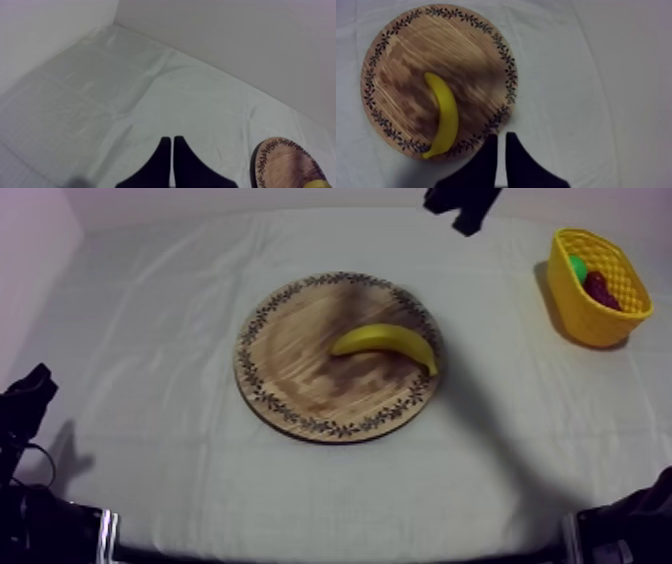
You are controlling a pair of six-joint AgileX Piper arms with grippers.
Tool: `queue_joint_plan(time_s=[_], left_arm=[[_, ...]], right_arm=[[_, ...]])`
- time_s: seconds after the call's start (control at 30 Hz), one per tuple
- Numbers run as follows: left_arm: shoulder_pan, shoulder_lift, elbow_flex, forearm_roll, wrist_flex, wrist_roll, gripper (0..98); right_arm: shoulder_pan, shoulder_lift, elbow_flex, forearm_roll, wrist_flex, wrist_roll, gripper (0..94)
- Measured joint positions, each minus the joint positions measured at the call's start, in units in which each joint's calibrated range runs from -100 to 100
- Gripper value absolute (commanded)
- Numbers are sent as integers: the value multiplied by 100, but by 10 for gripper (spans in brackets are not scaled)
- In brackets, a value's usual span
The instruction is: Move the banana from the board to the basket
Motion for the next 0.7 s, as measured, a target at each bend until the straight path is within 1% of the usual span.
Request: queue_joint_plan(time_s=[0.1,0.27,0.4,0.5,0.7], left_arm=[[0,0,0,0,0,0,1],[0,0,0,0,0,0,1],[0,0,0,0,0,3,1],[0,0,0,0,0,3,1],[0,0,0,0,0,3,1]], right_arm=[[-65,452,-226,84,44,-60,267],[-90,978,-336,149,215,26,500],[-179,1168,-375,243,288,7,640],[-256,1298,-406,295,413,-31,703],[-415,1532,-376,363,549,-106,734]])
